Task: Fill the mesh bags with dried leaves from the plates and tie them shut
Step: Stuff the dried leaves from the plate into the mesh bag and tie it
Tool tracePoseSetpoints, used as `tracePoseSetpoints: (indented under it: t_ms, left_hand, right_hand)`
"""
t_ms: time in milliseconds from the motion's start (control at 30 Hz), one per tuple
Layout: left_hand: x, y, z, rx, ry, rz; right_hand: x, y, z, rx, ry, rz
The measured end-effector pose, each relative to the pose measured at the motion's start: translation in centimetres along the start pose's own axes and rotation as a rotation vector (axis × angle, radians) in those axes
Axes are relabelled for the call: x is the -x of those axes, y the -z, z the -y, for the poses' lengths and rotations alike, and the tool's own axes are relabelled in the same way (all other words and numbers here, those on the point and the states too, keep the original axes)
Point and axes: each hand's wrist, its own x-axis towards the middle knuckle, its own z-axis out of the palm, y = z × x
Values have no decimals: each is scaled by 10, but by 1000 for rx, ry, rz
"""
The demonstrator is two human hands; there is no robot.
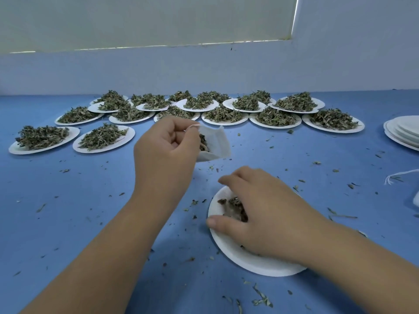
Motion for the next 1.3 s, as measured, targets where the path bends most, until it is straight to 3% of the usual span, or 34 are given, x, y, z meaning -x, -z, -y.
tracePoseSetpoints:
  t_ms: [167,400,600,833,1000,1300]
  left_hand:
    - [0,-1,4,-55,-22,6]
    - [3,-3,4,-61,-17,45]
    - [3,-3,3,-63,-26,44]
    - [4,-5,4,-85,-58,70]
    - [6,-6,4,-99,-65,88]
    - [6,-6,7,-113,-94,116]
  right_hand:
    - [0,-3,-1,93,86,26]
    - [3,0,-10,42,82,15]
    - [4,16,-23,-128,-43,-3]
    - [7,15,-15,-11,-159,85]
    - [5,0,2,133,-102,66]
    - [5,-3,0,123,-74,70]
